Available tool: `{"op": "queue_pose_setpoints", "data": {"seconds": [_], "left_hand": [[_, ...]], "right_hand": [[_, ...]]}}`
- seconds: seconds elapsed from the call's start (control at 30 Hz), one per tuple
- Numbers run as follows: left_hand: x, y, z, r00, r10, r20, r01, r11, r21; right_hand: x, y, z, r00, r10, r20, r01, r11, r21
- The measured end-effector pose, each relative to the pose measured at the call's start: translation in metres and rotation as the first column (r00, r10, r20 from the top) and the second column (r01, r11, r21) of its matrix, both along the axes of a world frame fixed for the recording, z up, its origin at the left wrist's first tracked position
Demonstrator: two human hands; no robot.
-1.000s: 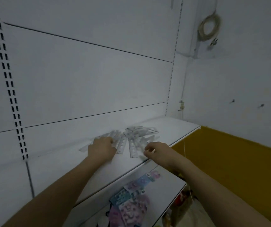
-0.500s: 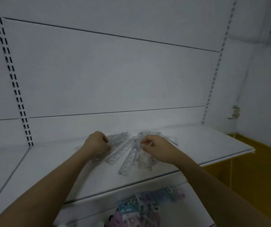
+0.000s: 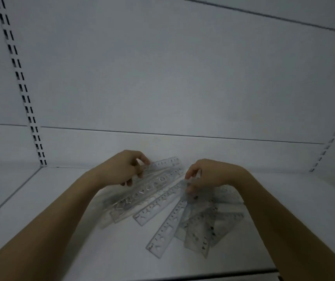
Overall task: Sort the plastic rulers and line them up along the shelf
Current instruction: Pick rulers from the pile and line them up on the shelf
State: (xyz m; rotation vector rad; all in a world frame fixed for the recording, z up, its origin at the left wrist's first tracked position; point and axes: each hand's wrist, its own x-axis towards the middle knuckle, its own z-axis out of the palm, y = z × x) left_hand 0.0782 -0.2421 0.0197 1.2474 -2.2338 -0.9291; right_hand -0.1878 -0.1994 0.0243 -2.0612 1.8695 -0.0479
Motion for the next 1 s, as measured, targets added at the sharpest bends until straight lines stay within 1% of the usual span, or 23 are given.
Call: {"op": "queue_pose_setpoints", "data": {"seconds": [0.1, 0.17, 0.23, 0.3, 0.33, 0.37, 0.5, 0.53, 0.6, 0.67, 0.7, 0.77, 0.83, 0.93, 1.0], "left_hand": [[-0.002, 0.004, -0.002, 1.0, -0.002, -0.02, 0.001, 0.997, -0.074], [0.0, 0.006, -0.006, 0.999, 0.012, 0.048, -0.005, 0.989, -0.145], [0.003, 0.006, -0.01, 0.99, 0.02, 0.137, 0.004, 0.984, -0.177], [0.006, 0.005, -0.012, 0.982, 0.033, 0.188, 0.002, 0.983, -0.186], [0.007, 0.004, -0.012, 0.981, 0.043, 0.19, -0.006, 0.982, -0.189], [0.009, 0.003, -0.012, 0.982, 0.049, 0.182, -0.012, 0.981, -0.196], [0.013, 0.001, -0.011, 0.992, 0.068, 0.11, -0.039, 0.969, -0.245], [0.015, 0.0, -0.01, 0.991, 0.075, 0.109, -0.045, 0.965, -0.257], [0.017, 0.001, -0.007, 0.985, 0.081, 0.155, -0.039, 0.966, -0.257], [0.018, 0.003, -0.006, 0.972, 0.078, 0.221, -0.027, 0.973, -0.228], [0.019, 0.005, -0.007, 0.97, 0.079, 0.231, -0.028, 0.976, -0.217], [0.019, 0.009, -0.008, 0.974, 0.101, 0.203, -0.055, 0.973, -0.224], [0.021, 0.015, -0.008, 0.972, 0.161, 0.171, -0.112, 0.958, -0.265], [0.03, 0.034, -0.008, 0.957, 0.262, 0.123, -0.212, 0.923, -0.322], [0.04, 0.055, -0.009, 0.941, 0.316, 0.124, -0.257, 0.901, -0.349]], "right_hand": [[0.0, -0.011, -0.001, 0.996, 0.042, 0.082, -0.043, 0.999, 0.002], [0.001, -0.016, -0.005, 0.987, 0.056, 0.149, -0.054, 0.998, -0.023], [0.004, -0.018, -0.011, 0.966, 0.06, 0.252, -0.044, 0.997, -0.067], [0.008, -0.015, -0.017, 0.909, 0.067, 0.412, -0.019, 0.992, -0.121], [0.009, -0.013, -0.018, 0.873, 0.076, 0.481, -0.008, 0.99, -0.143], [0.011, -0.012, -0.019, 0.845, 0.08, 0.529, 0.007, 0.987, -0.16], [0.011, -0.015, -0.021, 0.762, 0.077, 0.642, 0.073, 0.976, -0.205], [0.01, -0.016, -0.022, 0.75, 0.077, 0.657, 0.082, 0.975, -0.208], [0.008, -0.016, -0.025, 0.749, 0.075, 0.658, 0.087, 0.974, -0.209], [0.006, -0.017, -0.027, 0.772, 0.087, 0.63, 0.085, 0.968, -0.237], [0.006, -0.017, -0.028, 0.786, 0.097, 0.61, 0.082, 0.963, -0.258], [0.008, -0.016, -0.029, 0.806, 0.107, 0.582, 0.085, 0.953, -0.292], [0.01, -0.014, -0.031, 0.813, 0.101, 0.573, 0.092, 0.95, -0.298], [0.016, -0.005, -0.028, 0.808, 0.107, 0.579, 0.061, 0.963, -0.263], [0.021, 0.002, -0.023, 0.799, 0.139, 0.585, 0.016, 0.968, -0.252]]}}
